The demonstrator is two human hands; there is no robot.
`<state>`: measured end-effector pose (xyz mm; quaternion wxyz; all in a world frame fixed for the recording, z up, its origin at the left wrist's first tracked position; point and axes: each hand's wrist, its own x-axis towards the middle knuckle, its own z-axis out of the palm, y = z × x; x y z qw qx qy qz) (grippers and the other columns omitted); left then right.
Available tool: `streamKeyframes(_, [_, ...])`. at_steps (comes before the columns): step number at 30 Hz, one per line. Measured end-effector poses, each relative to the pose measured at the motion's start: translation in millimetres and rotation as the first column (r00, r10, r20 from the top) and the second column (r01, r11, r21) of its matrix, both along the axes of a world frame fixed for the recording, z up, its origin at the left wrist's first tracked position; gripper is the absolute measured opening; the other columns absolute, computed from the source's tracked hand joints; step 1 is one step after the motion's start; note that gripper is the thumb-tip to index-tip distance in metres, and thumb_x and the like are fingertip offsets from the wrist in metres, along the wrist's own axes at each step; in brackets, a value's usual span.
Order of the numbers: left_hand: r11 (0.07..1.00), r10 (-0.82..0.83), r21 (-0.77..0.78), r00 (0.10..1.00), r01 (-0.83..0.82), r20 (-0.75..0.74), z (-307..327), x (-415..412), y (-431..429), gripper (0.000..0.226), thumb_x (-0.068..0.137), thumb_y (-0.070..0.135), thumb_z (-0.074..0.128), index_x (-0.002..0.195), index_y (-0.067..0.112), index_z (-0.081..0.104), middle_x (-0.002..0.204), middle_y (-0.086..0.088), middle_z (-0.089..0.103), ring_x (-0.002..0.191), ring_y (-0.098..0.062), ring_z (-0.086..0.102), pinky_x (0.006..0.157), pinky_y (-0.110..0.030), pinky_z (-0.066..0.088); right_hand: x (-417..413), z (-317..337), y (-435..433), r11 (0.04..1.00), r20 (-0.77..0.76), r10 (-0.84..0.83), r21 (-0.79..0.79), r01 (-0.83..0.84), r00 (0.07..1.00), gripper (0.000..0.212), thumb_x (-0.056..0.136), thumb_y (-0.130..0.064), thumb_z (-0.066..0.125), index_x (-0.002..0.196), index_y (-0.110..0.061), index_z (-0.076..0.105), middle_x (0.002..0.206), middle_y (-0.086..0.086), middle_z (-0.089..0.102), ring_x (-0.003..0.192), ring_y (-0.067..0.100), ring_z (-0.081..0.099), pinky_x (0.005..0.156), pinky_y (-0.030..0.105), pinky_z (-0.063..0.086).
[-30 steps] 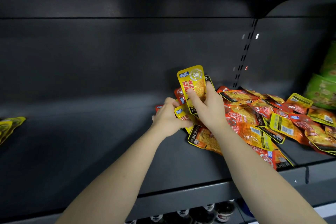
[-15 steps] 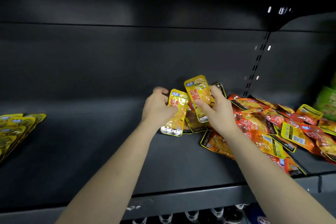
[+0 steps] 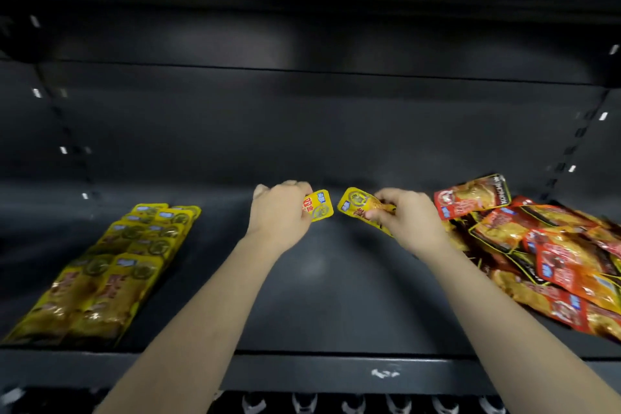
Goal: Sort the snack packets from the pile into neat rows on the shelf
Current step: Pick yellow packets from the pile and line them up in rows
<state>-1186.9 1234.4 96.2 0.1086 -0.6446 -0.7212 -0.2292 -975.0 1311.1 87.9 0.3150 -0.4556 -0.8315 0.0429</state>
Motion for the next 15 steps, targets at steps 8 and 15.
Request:
streamKeyframes(8, [0.995,0.064,0.071,0.998,-0.064,0.007,3,-83,-33,0.026,0.085,0.018,0.051,0.107,0.03,0.059,0.096,0.005,0.058,0.095,-0.021,0.057,0.086,-0.037,0.03,-89,-3,-30,0.993,-0.029,-0.01,-0.12,0.006,1.0,0.018,0.085,-0.031,0.067,0.099,-0.021,0.062,0.09,0.001,0.07,0.091,0.029,0.061,0.071,0.032,0.043])
streamKeyframes(15, [0.988,0.093,0.118,0.995,-0.095,0.028,7,-145,-51,0.022,0.085,0.021,0.053,0.105,0.029,0.06,0.097,0.005,0.064,0.097,-0.022,0.057,0.081,-0.036,0.026,-151,-1,-52,0.984,-0.09,-0.005,-0.179,-0.011,0.996,0.022,0.081,-0.03,0.073,0.096,-0.021,0.059,0.081,-0.008,0.06,0.079,0.018,0.053,0.066,0.027,0.034])
